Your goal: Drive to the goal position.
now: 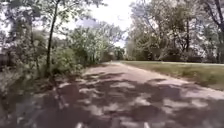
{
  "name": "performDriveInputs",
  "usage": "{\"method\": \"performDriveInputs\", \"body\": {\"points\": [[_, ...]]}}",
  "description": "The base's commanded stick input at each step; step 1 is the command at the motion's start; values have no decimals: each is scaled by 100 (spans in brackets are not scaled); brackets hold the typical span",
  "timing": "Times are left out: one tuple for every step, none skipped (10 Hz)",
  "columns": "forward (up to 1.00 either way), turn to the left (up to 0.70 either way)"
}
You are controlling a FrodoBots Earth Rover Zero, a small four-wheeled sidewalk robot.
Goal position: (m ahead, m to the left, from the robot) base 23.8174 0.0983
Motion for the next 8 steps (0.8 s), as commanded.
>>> {"method": "performDriveInputs", "body": {"points": [[100, 0], [100, 0], [100, 0], [100, 0], [100, 0], [100, 0], [100, 0], [100, 0]]}}
